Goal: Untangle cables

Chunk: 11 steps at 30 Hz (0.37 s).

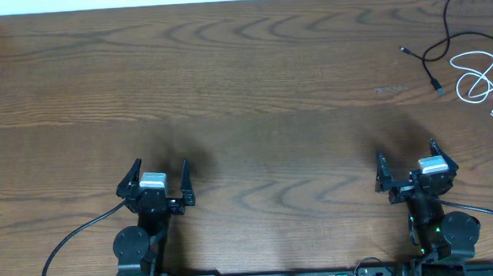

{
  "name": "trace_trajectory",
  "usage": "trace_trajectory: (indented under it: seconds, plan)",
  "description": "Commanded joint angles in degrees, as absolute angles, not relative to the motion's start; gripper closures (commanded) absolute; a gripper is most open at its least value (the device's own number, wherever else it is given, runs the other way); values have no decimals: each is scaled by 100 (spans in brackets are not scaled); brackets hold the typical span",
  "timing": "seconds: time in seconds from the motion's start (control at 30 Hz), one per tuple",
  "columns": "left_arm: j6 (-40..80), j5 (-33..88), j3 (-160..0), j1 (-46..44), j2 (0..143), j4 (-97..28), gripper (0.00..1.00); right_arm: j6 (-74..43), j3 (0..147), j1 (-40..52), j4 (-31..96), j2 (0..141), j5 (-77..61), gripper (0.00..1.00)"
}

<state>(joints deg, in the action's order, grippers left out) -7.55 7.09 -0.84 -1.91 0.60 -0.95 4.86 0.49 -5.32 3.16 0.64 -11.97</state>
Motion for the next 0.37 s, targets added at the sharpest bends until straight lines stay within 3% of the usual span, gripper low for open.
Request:
trace_trajectory:
  seconds: [0.0,0.33]
  plan:
    - [-768,744,-23,-167,34,-344,5,480,32,-563,325,34,-1194,1]
    - [-770,742,-23,-167,34,-344,4,480,32,-565,325,34,-1194,1]
